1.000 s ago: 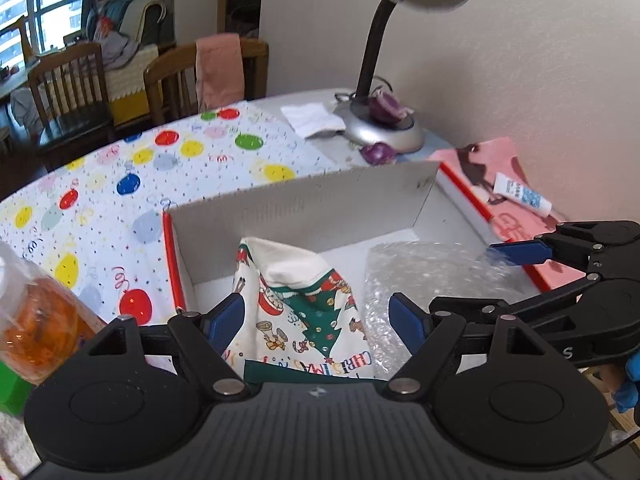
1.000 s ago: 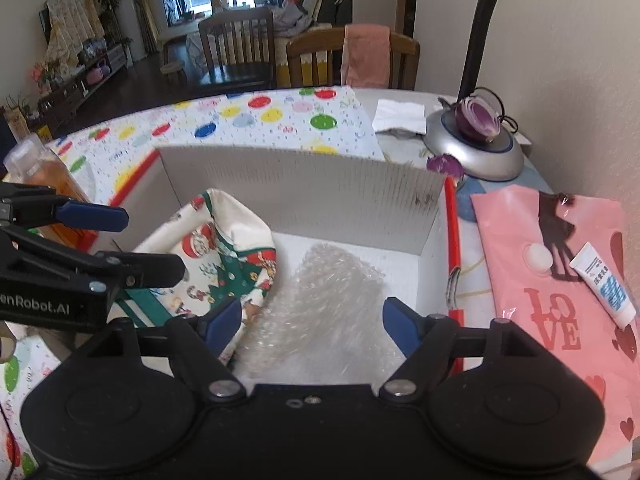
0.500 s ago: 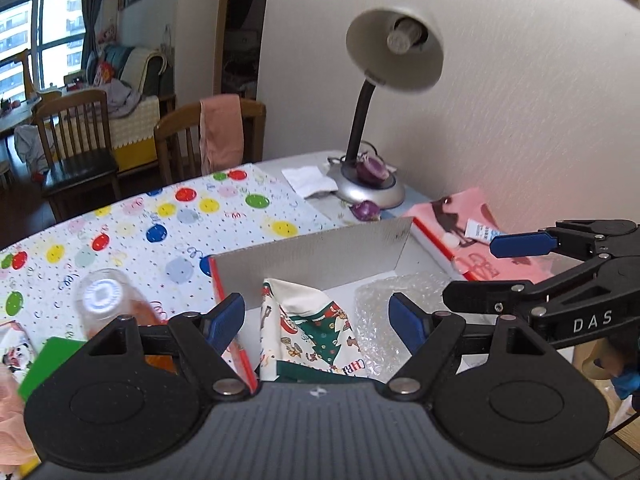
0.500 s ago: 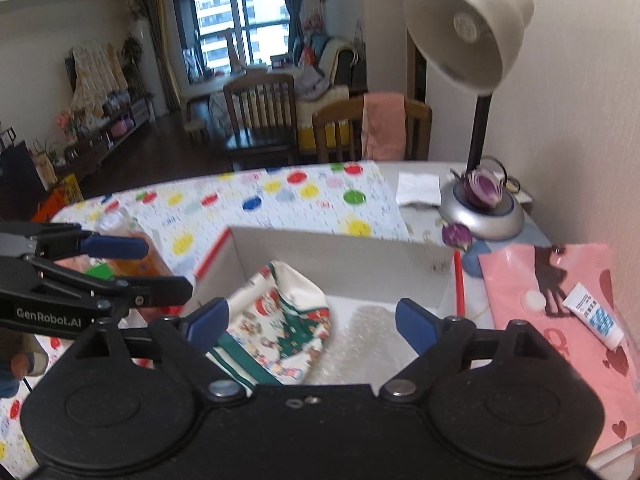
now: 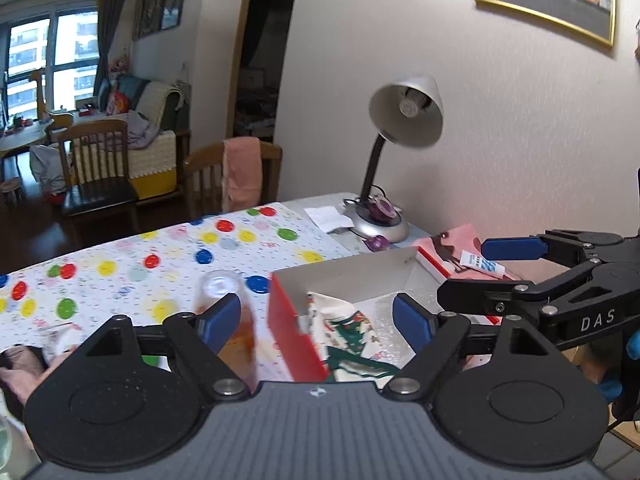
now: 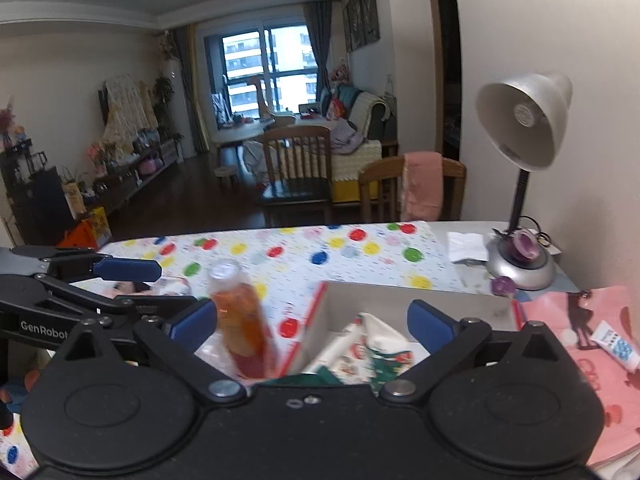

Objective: Organize soft objects
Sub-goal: 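Move both tools back over the table toward the remaining items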

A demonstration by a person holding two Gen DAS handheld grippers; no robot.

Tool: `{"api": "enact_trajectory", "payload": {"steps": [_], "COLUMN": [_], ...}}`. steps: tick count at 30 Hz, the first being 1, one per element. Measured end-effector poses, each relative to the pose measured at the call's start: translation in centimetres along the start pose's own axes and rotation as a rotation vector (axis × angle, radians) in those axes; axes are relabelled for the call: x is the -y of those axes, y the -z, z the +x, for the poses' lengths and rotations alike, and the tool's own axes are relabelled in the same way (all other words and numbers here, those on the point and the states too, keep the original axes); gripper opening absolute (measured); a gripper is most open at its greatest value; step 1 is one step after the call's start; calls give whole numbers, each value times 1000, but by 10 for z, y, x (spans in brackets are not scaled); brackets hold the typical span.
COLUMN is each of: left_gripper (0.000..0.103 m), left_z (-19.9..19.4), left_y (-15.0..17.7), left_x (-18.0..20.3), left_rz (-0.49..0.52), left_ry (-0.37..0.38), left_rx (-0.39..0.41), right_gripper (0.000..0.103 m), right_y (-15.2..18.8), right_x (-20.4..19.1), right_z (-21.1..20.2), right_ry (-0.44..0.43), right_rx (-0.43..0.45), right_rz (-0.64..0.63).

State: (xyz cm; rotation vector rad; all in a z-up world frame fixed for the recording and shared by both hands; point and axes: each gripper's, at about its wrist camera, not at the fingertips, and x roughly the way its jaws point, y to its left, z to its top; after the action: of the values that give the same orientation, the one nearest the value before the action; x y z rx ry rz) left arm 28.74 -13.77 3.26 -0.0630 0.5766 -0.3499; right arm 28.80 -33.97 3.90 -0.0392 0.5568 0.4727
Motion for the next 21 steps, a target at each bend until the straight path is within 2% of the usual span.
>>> {"api": "enact_trajectory", "payload": {"steps": [3, 7, 14, 21], "left_gripper": [88, 101, 103, 103], "left_z": [-18, -40, -71, -80], "left_y": [4, 14, 34, 51], "left_x": [-18, -41, -85, -135], "left_rz": [-17, -13, 1, -36], "left_ry": [-8, -33, -98, -155], "left_rx": [5, 29, 64, 38], "right_gripper": [103, 103, 103, 103], "right_y": [1, 4, 15, 29], "right_x": [-21, -49, -90, -128], "right_z": [-1, 3, 21, 43], "right_ry": [-13, -22, -38, -48], "right_rx": [14, 24, -3, -44], "right_rz": [-10, -18, -21, -21]}}
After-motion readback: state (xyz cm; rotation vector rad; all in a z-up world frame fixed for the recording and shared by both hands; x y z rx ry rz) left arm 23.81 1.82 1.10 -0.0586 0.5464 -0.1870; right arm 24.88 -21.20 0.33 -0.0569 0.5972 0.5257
